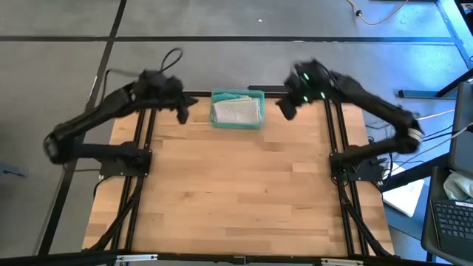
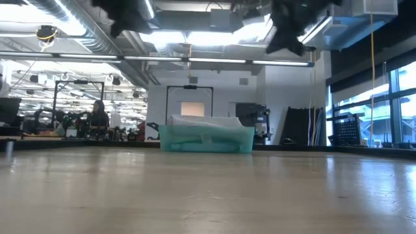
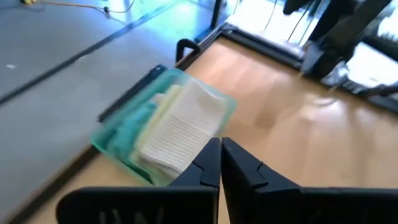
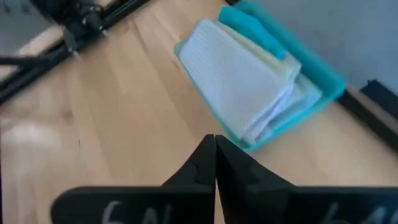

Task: Fold microfiber towels
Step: Return to Home Position

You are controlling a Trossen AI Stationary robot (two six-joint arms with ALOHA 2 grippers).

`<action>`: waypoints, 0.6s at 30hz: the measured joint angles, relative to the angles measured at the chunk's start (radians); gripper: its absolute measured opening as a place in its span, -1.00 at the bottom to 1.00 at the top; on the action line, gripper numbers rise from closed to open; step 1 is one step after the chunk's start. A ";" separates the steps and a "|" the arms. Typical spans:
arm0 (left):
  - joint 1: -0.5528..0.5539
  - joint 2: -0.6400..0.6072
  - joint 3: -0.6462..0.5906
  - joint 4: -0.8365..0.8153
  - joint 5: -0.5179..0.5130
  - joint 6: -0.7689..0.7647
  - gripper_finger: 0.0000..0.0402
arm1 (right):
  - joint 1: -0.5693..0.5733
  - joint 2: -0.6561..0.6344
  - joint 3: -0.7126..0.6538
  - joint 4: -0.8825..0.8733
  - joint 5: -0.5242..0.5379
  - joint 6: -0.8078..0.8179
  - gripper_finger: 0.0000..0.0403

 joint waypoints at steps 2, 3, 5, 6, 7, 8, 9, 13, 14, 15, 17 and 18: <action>-0.026 -0.100 -0.103 0.055 0.001 -0.083 -0.98 | 0.021 -0.133 -0.190 0.137 0.018 0.096 -0.95; -0.037 -0.147 -0.154 0.099 0.010 -0.131 -0.99 | 0.031 -0.202 -0.294 0.244 0.019 0.155 -0.94; -0.052 -0.233 -0.268 0.237 0.042 -0.246 -1.00 | 0.056 -0.346 -0.512 0.505 0.024 0.282 -0.93; -0.055 -0.274 -0.325 0.313 0.058 -0.302 -1.00 | 0.070 -0.410 -0.611 0.637 0.037 0.349 -0.93; -0.057 -0.315 -0.383 0.397 0.063 -0.359 -1.00 | 0.087 -0.469 -0.707 0.760 0.058 0.413 -0.95; -0.059 -0.354 -0.437 0.478 0.064 -0.417 -1.00 | 0.102 -0.524 -0.793 0.851 0.082 0.463 -0.96; -0.062 -0.390 -0.490 0.555 0.062 -0.471 -1.00 | 0.118 -0.572 -0.865 0.913 0.107 0.504 -0.97; -0.072 -0.497 -0.682 0.788 0.052 -0.651 -1.00 | 0.170 -0.731 -1.055 1.002 0.168 0.589 -0.96; -0.073 -0.520 -0.720 0.813 0.049 -0.685 -1.00 | 0.180 -0.763 -1.088 1.003 0.170 0.602 -0.96; -0.073 -0.542 -0.753 0.822 0.049 -0.718 -1.00 | 0.191 -0.792 -1.117 1.003 0.171 0.610 -0.96; -0.077 -0.586 -0.807 0.830 0.047 -0.770 -1.00 | 0.216 -0.841 -1.167 1.009 0.173 0.625 -0.96; -0.082 -0.606 -0.826 0.830 0.040 -0.778 -1.00 | 0.229 -0.864 -1.196 1.023 0.182 0.630 -0.96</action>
